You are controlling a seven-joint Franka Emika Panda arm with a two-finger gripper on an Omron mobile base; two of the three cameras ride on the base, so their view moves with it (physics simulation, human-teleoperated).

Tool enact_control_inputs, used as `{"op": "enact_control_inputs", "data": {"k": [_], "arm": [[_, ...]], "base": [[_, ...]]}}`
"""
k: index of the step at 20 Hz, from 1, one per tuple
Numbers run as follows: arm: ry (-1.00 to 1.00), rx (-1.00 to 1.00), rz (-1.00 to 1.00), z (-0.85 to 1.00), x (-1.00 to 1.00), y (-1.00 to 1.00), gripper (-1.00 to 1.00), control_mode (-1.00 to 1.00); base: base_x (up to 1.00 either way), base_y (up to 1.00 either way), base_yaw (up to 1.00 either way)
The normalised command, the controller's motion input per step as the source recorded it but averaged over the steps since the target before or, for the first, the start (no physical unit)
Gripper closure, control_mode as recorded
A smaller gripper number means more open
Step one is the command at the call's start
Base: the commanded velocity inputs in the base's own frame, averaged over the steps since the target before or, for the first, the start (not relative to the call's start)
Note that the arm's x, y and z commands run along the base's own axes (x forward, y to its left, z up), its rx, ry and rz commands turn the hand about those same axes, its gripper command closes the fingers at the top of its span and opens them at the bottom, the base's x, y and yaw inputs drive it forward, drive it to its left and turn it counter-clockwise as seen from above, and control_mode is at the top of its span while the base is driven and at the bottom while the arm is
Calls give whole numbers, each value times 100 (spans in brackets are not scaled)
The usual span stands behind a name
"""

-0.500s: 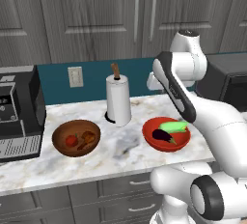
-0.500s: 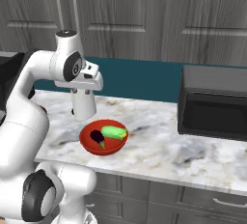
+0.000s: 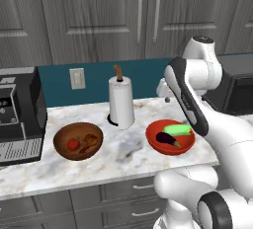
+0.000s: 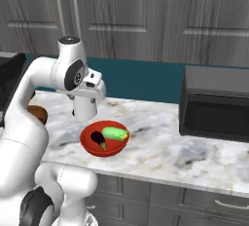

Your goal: Place the bowl containing the eggplant and corn in the microwave. Close the microwave door and press the start button to microwave the meal.

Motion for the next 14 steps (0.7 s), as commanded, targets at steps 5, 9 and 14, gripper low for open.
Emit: {"op": "enact_control_inputs", "data": {"k": [5, 9, 14], "arm": [[-13, 16, -8, -58, -34, -2, -100, -100], [-4, 24, -16, -49, -24, -24, -100, -100], [4, 28, -13, -19, 0, -63, -100, -100]], "base": [[0, 0, 0], [0, 0, 0], [0, 0, 0]]}}
